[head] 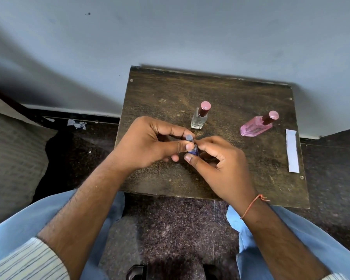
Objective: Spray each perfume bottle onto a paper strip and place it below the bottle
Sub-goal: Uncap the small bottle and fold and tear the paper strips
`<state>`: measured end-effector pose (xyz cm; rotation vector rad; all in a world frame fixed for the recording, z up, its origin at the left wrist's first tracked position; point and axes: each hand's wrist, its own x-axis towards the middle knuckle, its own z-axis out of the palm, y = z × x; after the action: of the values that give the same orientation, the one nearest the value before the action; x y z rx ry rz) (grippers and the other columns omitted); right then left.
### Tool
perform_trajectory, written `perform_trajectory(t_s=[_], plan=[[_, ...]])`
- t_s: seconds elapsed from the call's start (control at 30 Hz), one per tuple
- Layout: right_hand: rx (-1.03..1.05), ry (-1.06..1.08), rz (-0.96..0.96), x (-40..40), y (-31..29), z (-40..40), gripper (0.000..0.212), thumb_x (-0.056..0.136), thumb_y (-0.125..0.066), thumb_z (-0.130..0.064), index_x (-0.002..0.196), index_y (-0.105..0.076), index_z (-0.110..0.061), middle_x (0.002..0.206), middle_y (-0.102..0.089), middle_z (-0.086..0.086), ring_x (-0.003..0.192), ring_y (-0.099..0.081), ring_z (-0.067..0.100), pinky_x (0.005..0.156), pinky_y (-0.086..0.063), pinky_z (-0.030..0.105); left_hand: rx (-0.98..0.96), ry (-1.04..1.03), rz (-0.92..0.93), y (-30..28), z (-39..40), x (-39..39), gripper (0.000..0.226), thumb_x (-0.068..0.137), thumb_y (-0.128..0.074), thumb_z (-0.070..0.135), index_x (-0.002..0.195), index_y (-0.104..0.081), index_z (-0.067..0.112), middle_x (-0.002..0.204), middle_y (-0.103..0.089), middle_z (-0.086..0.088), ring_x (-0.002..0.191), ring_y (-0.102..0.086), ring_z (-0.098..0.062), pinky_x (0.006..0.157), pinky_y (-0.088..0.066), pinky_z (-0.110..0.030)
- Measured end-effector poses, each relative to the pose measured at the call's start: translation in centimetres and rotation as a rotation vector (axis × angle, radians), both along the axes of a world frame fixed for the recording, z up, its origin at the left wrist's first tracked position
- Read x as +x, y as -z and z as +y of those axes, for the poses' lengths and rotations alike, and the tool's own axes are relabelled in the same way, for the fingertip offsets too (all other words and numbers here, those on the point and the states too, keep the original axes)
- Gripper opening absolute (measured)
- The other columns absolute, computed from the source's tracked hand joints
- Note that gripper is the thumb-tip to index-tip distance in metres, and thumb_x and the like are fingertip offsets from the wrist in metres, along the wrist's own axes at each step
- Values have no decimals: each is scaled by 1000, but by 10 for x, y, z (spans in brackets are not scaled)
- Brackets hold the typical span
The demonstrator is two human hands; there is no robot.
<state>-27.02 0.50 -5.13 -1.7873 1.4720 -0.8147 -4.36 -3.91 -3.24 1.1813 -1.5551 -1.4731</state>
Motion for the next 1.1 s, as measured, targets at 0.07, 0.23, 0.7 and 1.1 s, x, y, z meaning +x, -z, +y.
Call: perform_trajectory(t_s=[0.07,0.23,0.7,1.1], plan=[[-13,9,-7,-1,2,0,23,93,-86,-27,113,-84,-17,108,-74,-10,95,-73,9,77,-59,33,23,-7,5,-2,2,-2,24,85,-87,16,108,-84,10,91,-86,-3,58,-75,-13,50,-58,-24],[-37,34,-34,0,-1,-1,26,92,-87,-25,116,-85,-18,110,-75,-12,96,-74,7,76,-59,28,44,-48,14,-6,2,-7,22,83,-86,21,104,-85,14,87,-86,-2,57,-75,-13,48,-58,-26],[-27,4,-31,-5,-5,-1,22,92,-87,-25,112,-85,-17,108,-76,-8,91,-74,7,70,-50,10,34,-25,-36,-14,3,-10,22,86,-87,20,106,-85,12,89,-86,-2,59,-77,-15,45,-54,-23],[25,-50,15,-13,-2,0,18,93,-87,-26,109,-84,-19,105,-73,-13,89,-70,2,76,-49,13,58,31,-88,-20,2,-8,20,89,-86,13,109,-85,12,96,-87,2,55,-73,-12,40,-50,-22]])
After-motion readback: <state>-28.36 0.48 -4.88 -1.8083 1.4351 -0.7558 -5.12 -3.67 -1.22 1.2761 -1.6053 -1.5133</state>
